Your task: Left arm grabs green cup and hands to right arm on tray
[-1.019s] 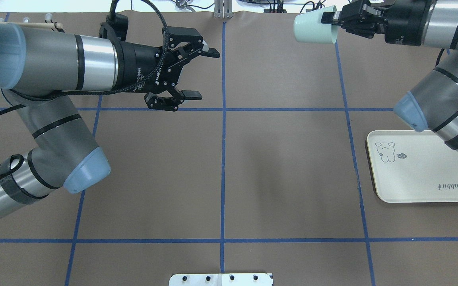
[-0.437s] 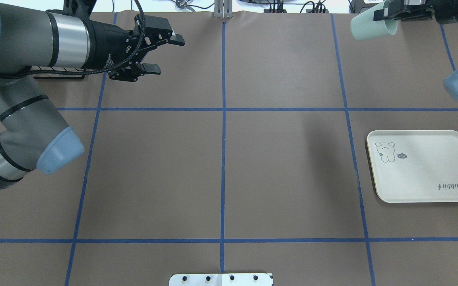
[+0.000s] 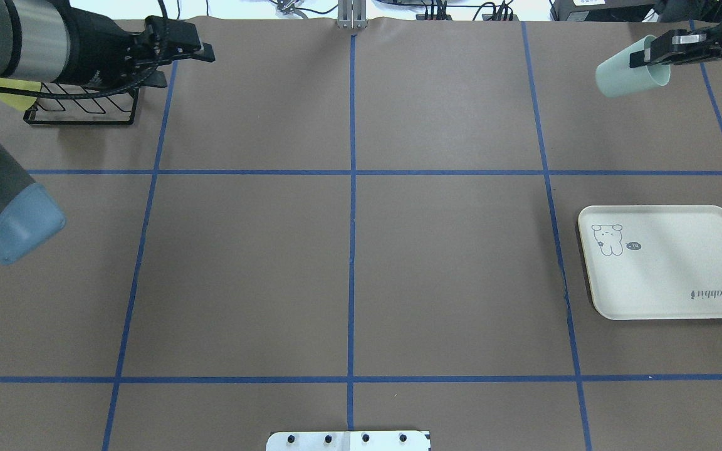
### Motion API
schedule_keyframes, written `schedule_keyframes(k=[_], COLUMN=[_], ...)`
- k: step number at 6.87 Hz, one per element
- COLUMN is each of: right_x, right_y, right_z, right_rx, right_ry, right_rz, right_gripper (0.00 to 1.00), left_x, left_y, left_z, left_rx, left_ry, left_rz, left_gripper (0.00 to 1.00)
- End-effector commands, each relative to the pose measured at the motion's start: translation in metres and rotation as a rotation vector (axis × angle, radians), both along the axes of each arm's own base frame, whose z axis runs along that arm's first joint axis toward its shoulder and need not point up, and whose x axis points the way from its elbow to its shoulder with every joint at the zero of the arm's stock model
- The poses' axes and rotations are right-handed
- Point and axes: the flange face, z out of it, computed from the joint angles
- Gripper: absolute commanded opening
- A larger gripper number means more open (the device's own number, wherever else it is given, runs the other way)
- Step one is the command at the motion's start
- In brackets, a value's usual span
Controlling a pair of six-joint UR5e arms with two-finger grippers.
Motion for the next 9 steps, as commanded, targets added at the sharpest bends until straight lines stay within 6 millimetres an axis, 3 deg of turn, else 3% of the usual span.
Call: schedule_keyframes(k=[1, 2, 3, 4, 5, 6, 7, 9], right_x=[0.006, 0.004, -0.01, -0.028, -0.048, -0.056, -0.061, -0.078], right_y=[0.028, 0.037, 0.05, 0.066, 0.089, 0.101, 0.117, 0.138], right_z=[0.046, 0.057, 0.061, 0.045, 0.034, 0.04, 0.063, 0.081], right_rx=[-0.023, -0.066, -0.076, -0.117, -0.182, -0.194, -0.214, -0.197], right_ry=[0.139, 0.201, 0.315, 0.427, 0.538, 0.576, 0.6, 0.612], right_rz=[-0.065, -0.089, -0.132, -0.171, -0.206, -0.231, -0.275, -0.324], right_gripper=[0.0, 0.0, 0.0, 0.0, 0.0, 0.0, 0.0, 0.0], left_x=[-0.023, -0.043, -0.059, -0.073, -0.085, -0.098, -0.103, -0.105], left_y=[0.002, 0.002, 0.009, 0.007, 0.011, 0.01, 0.011, 0.012], left_z=[0.064, 0.084, 0.117, 0.129, 0.152, 0.164, 0.17, 0.172], left_rx=[-0.023, 0.054, 0.101, 0.128, 0.093, 0.127, 0.18, 0.181], left_ry=[-0.132, -0.226, -0.329, -0.375, -0.408, -0.477, -0.533, -0.537], left_rz=[-0.053, -0.033, 0.001, 0.007, 0.005, 0.03, 0.063, 0.066], left_gripper=[1.0, 1.0, 1.0, 1.0, 1.0, 1.0, 1.0, 1.0])
